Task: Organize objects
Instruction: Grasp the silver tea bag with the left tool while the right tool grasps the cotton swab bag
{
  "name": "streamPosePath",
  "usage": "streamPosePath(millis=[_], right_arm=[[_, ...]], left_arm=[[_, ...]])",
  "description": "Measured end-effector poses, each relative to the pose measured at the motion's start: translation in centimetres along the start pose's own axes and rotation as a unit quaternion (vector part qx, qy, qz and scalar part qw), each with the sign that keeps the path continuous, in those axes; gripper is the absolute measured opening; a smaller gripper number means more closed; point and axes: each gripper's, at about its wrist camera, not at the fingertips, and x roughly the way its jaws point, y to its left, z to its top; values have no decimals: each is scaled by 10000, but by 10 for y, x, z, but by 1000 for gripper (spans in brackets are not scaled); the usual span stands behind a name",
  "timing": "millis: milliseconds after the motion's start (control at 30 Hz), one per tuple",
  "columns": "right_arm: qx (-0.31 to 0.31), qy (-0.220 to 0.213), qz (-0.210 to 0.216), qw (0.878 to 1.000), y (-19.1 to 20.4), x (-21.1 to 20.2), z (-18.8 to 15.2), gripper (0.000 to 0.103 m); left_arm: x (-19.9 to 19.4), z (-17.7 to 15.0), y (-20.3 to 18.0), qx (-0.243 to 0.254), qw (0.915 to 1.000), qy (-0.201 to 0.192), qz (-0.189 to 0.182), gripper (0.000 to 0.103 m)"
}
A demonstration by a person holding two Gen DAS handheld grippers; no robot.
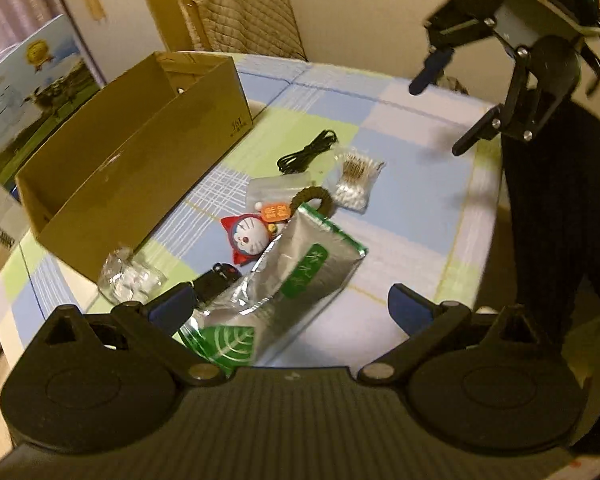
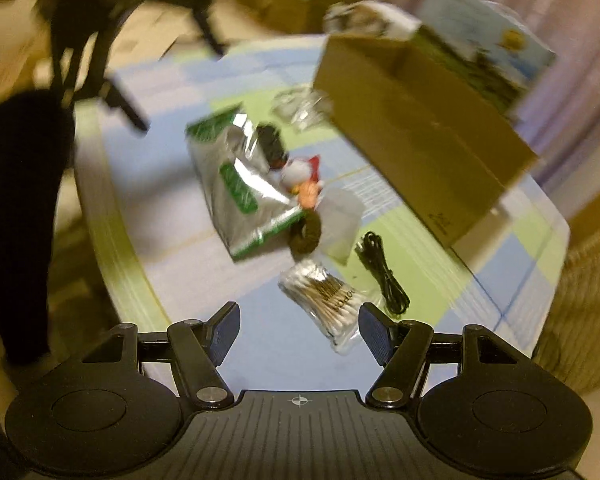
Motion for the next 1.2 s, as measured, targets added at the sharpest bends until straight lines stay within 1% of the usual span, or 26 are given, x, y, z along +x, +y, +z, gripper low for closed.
streamPosePath(millis=[100,200,267,433,500,567,633,700,733,800,833,867,933,967,1033,1100,1200], right_arm=[[-637,264,32,9976,-2,28,0,63],[-888,406,149,9951,-12,51,-4,63],[-935,438,265,9943,-19,67,-2,63],[-1146,526,510,9907,-30,98,2,63],[-1146,583,653,9895,-36,108,4,63],[-1142,637,706,9889,-39,117,9,63],[-1091,670,814,9884,-45,123,13,63],[-958,662,934,9888,-51,127,16,63],[-871,677,983,9890,-54,128,17,63],[-695,720,1055,9894,-58,131,18,62],[-562,763,1109,9893,-61,132,20,59],[-396,805,1167,9891,-64,133,20,50],[-178,882,1170,9891,-65,133,21,40],[-94,925,1147,9890,-64,132,22,37],[190,1016,1079,9888,-64,131,22,35],[526,1115,1071,9866,-63,130,24,35],[956,1127,1296,9805,-60,124,26,35]], left_arm=[[16,3,9,211,9995,63,-210,100],[33,5,17,355,9986,180,-351,99],[46,4,21,493,9976,300,-392,95],[74,2,31,727,9938,508,-673,93],[84,1,34,807,9919,571,-797,91],[95,1,37,865,9900,665,-895,88],[105,2,39,919,9880,752,-989,88],[113,3,40,970,9856,858,-1091,83],[118,2,41,968,9841,949,-1143,79],[121,2,42,898,9831,1067,-1189,70],[123,0,43,828,9826,1126,-1220,65],[124,-1,43,766,9826,1161,-1229,64],[123,-4,43,604,9831,1194,-1251,61],[122,-6,43,526,9838,1213,-1209,58],[118,-9,43,318,9848,1245,-1169,56],[115,-12,42,-84,9847,1317,-1136,56],[108,-14,38,-604,9822,1329,-1182,56]])
